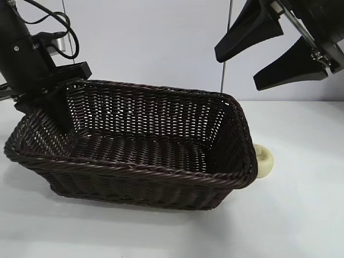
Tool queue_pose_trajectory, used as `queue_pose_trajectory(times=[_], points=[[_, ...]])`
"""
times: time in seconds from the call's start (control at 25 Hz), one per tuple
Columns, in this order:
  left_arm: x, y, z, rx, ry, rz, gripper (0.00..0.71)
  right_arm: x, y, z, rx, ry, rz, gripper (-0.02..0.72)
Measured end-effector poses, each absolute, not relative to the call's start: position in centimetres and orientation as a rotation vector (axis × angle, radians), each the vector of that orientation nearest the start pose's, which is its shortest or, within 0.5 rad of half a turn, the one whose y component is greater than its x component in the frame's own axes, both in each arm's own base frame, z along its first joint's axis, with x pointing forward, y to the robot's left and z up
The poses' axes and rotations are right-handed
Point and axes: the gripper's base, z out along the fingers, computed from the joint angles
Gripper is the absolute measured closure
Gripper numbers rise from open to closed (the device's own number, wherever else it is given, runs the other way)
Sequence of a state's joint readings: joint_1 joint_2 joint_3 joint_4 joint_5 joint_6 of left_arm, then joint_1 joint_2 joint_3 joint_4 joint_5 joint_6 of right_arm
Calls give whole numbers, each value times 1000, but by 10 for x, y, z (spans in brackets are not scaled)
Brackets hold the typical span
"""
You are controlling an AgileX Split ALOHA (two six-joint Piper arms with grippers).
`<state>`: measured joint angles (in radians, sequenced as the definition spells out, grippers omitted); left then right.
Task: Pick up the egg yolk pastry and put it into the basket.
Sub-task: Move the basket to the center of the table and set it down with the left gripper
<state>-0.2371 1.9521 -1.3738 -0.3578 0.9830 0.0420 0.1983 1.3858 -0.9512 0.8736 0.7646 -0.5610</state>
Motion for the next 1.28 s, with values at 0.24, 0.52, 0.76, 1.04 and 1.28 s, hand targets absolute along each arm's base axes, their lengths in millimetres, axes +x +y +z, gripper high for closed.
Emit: queue_pose_trajectory(times=[0.24,0.52,0.76,1.04,1.28], points=[[371,-102,184,46,3033,-415,613,262,102,283,-304,2443,841,143],[373,-98,184,58,3022,-455,613,262,102,283,-306,2444,840,143],[373,-99,184,79,3017,-476,613,262,102,282,-306,2443,838,143],[373,-99,184,82,3015,-475,613,263,101,282,-305,2440,829,143],[375,-99,169,73,3060,-477,613,263,101,282,-305,2440,829,143]])
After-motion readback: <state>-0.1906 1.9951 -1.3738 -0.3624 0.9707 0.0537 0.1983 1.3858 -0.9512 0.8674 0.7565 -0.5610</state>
